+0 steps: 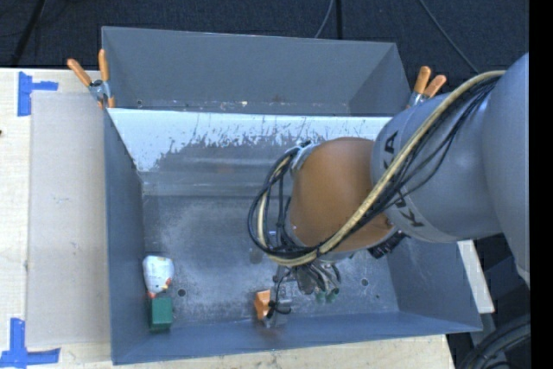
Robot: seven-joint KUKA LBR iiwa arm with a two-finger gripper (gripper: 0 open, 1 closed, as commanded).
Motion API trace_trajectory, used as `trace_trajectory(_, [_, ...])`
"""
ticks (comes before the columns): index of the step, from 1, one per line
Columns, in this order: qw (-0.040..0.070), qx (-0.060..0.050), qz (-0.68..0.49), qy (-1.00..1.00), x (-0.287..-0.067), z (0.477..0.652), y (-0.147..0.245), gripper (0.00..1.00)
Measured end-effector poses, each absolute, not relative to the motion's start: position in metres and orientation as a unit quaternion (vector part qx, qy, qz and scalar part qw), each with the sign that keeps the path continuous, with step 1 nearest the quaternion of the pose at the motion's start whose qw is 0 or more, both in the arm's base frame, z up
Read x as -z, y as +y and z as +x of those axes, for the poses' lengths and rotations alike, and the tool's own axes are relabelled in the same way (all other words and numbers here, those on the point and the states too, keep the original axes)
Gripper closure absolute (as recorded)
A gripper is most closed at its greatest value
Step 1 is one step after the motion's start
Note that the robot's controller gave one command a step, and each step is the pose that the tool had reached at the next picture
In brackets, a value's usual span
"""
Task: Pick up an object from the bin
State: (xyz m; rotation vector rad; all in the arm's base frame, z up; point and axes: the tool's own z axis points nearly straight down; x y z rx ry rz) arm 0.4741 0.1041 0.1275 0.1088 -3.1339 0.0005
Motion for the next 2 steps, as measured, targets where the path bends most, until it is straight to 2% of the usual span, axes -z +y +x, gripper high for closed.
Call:
trace_trajectory(1, [0.003,0.0,0.136,-0.991,-0.0837,0.474,0.074,1.0])
trace_trajectory(2, [0.003,0.0,0.136,-0.991,-0.0837,0.474,0.074,1.0])
